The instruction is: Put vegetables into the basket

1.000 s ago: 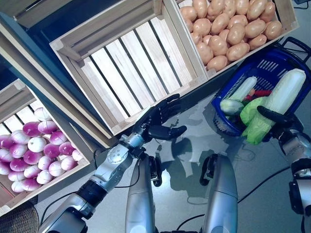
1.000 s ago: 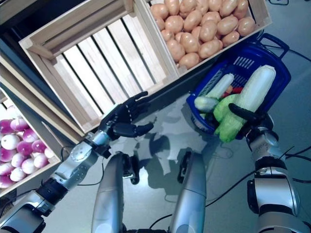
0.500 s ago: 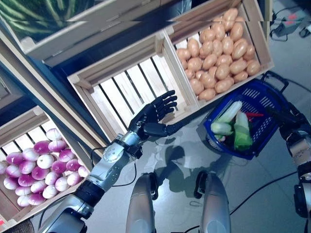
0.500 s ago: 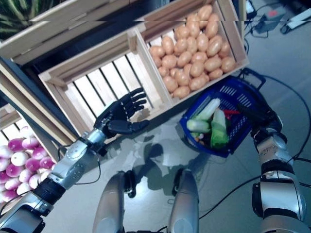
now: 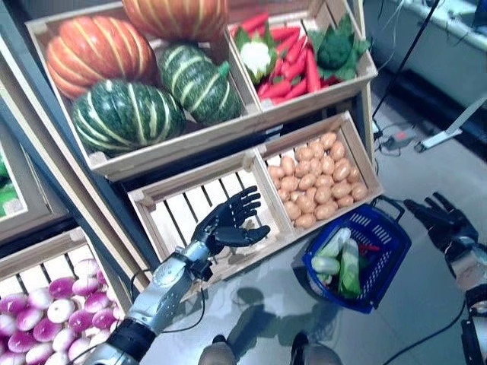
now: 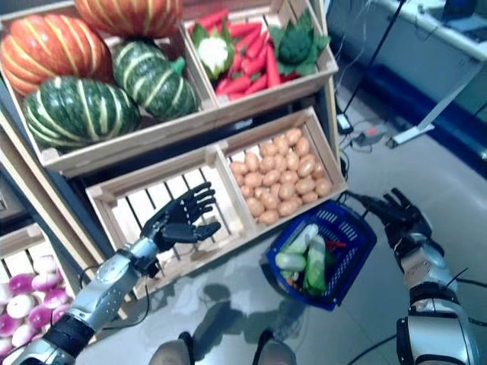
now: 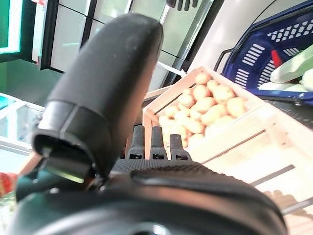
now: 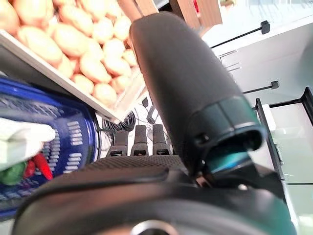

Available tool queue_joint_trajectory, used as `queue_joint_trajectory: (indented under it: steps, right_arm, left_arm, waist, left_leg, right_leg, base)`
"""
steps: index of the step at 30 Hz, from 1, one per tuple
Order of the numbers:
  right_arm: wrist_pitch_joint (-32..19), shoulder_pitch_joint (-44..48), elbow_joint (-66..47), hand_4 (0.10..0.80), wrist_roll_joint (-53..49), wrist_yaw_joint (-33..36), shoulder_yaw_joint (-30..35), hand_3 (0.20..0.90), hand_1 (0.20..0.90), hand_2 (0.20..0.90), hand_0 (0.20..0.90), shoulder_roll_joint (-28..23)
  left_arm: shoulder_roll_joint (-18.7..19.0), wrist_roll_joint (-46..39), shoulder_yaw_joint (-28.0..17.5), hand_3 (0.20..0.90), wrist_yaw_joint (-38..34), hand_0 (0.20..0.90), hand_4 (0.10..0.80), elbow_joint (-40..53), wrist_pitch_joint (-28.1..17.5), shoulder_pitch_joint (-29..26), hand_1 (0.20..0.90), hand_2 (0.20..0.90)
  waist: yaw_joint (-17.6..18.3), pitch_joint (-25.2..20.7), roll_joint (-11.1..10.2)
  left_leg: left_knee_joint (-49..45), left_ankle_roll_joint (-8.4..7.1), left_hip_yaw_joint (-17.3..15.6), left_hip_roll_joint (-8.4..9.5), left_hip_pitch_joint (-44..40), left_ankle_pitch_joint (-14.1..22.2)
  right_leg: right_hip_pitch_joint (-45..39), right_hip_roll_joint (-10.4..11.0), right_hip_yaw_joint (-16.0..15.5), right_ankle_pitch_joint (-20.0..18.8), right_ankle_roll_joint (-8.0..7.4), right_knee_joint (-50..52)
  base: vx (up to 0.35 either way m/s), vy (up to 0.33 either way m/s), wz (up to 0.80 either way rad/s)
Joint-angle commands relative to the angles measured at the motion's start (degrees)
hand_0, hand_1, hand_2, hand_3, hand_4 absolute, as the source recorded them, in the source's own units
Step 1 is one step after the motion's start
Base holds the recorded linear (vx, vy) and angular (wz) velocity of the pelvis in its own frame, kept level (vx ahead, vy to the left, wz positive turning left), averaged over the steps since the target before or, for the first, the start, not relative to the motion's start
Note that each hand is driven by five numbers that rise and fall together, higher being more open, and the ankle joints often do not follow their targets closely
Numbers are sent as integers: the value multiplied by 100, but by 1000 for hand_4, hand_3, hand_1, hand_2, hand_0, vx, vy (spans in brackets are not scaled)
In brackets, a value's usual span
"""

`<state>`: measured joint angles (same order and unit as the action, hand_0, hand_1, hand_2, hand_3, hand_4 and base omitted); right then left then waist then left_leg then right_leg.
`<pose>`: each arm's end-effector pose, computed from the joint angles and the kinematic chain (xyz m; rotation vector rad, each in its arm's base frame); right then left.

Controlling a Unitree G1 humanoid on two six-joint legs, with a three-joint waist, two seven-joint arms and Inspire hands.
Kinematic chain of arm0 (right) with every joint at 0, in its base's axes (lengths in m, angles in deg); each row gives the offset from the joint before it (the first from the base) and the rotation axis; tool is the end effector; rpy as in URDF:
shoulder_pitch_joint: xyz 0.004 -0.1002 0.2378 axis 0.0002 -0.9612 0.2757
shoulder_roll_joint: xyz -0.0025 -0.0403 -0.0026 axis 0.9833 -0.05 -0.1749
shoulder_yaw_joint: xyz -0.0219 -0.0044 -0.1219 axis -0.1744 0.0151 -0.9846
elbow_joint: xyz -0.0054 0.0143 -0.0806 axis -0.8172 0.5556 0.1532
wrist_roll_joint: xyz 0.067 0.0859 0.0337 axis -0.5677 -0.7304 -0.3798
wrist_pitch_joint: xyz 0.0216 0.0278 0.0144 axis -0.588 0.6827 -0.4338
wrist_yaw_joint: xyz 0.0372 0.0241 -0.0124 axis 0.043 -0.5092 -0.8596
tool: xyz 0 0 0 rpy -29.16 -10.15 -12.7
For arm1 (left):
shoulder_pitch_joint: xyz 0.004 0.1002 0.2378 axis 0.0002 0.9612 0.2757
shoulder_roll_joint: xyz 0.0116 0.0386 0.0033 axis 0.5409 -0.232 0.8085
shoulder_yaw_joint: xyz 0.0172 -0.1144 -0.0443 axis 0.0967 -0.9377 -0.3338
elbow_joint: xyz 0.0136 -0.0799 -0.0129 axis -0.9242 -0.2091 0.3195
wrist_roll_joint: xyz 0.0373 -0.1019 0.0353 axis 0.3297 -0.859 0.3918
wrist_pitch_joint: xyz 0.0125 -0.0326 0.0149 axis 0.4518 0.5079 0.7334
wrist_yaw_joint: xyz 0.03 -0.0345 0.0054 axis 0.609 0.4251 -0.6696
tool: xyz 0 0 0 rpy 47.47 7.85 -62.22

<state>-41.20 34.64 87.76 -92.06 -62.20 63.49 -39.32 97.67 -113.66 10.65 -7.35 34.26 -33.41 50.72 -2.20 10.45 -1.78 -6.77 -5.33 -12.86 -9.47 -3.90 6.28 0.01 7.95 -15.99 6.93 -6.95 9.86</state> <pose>0.2463 -0.3704 0.0184 0.4300 0.2875 -0.4432 0.2292 0.2013 0.0129 -0.1521 0.1071 -0.4451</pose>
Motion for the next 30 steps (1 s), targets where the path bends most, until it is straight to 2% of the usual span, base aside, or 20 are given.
queue_joint_trajectory:
  steps: [1,3,5,6,11,13,14,17,20,23,25,27,30]
  right_arm:
    - [-354,30,-350,800,-627,-339,229,900,900,900,900,295]
    - [-363,-185,-475,800,-842,-429,295,900,900,900,900,541]
    - [-478,-430,-791,800,-1478,-666,344,900,900,900,900,884]
    - [-690,-767,-1169,800,-2133,-1204,354,900,900,900,900,1287]
    - [-1231,-1821,-2292,800,-2439,-1893,-77,900,900,900,900,2446]
    - [-1578,-2290,-2644,800,-2096,-1939,-380,900,900,900,900,2854]
    - [-1709,-2422,-2757,800,-1963,-1874,-481,900,900,900,900,2919]
    - [-1605,-2707,-2970,800,-1716,-2030,-650,900,900,900,900,3015]
    - [-1097,-2919,-3109,800,-2025,-2907,-1000,900,900,900,900,3182]
    - [-803,-3066,-3233,800,-2141,-3579,-1540,900,900,900,900,3277]
    - [-753,-3069,-3120,800,-2086,-3484,-1724,900,900,900,900,3285]
    - [-593,-3000,-2890,800,-2362,-3637,-1935,900,900,900,900,3326]
    - [-561,-2989,-2548,800,-2434,-3526,-2143,900,900,900,900,3400]
  left_arm:
    - [-105,267,-219,900,206,900,800,272,-433,-29,900,900]
    - [-134,354,-244,900,98,900,800,110,-484,93,900,900]
    - [-195,648,-300,900,-119,900,800,-107,-614,227,900,900]
    - [-198,1119,-348,900,-330,900,800,-297,-785,327,900,900]
    - [-431,1460,-521,900,-425,900,800,-517,-906,740,900,900]
    - [-535,2128,-580,900,-769,900,800,-646,-1208,994,900,900]
    - [-551,2262,-612,900,-837,900,800,-669,-1253,1078,900,900]
    - [-625,2586,-677,900,-1156,900,800,-766,-1316,1206,900,900]
    - [-706,2881,-572,900,-1332,900,800,-1111,-1527,1197,900,900]
    - [-707,3110,-214,900,-874,900,800,-1310,-1690,1190,900,900]
    - [-735,3117,15,900,-791,900,800,-1457,-1673,1220,900,900]
    - [-902,3077,239,900,-802,900,800,-1999,-1717,1192,900,900]
    - [-1182,3309,476,900,-1031,900,800,-2832,-2016,1140,900,900]
  waist:
    - [-92,-514,-147]
    - [-85,-582,-114]
    - [-59,-636,-78]
    - [-15,-661,-53]
    - [141,-664,-30]
    - [236,-636,-13]
    - [272,-621,-6]
    - [352,-575,22]
    - [420,-512,50]
    - [434,-475,94]
    - [434,-449,125]
    - [443,-420,148]
    - [462,-404,180]
  left_leg:
    - [433,229,-72,201,110,-261]
    - [767,225,-77,247,-95,-382]
    - [1079,221,-69,272,-258,-495]
    - [1177,205,-59,276,-295,-523]
    - [1177,224,-45,290,-290,-517]
    - [1177,251,-110,305,-323,-509]
    - [1177,262,-128,312,-346,-507]
    - [1177,285,-157,337,-371,-504]
    - [1177,308,-172,376,-379,-493]
    - [1177,314,-156,428,-372,-494]
    - [1177,315,-142,449,-376,-495]
    - [1177,330,-116,485,-382,-502]
    - [1177,337,-101,507,-368,-498]
  right_leg:
    - [-437,-37,20,-590,246,-901]
    - [-575,-73,39,-681,220,-1113]
    - [-671,-112,62,-761,205,-1301]
    - [-710,-136,57,-822,187,-1406]
    - [-702,-181,133,-859,193,-1486]
    - [-689,-181,181,-868,197,-1486]
    - [-703,-185,196,-866,202,-1486]
    - [-712,-172,231,-874,193,-1486]
    - [-707,-156,239,-870,172,-1486]
    - [-696,-141,235,-856,150,-1486]
    - [-712,-131,225,-851,135,-1486]
    - [-715,-123,222,-850,116,-1486]
    - [-709,-121,235,-837,111,-1486]
  base:
    - [110,94,-1]
    - [98,88,2]
    - [71,89,0]
    - [45,71,-1]
    - [13,53,1]
    - [40,65,-2]
    - [53,63,-8]
    - [11,45,-10]
    - [-19,44,-3]
    - [-18,46,-1]
    - [2,52,-3]
    - [2,57,-2]
    - [-2,46,0]
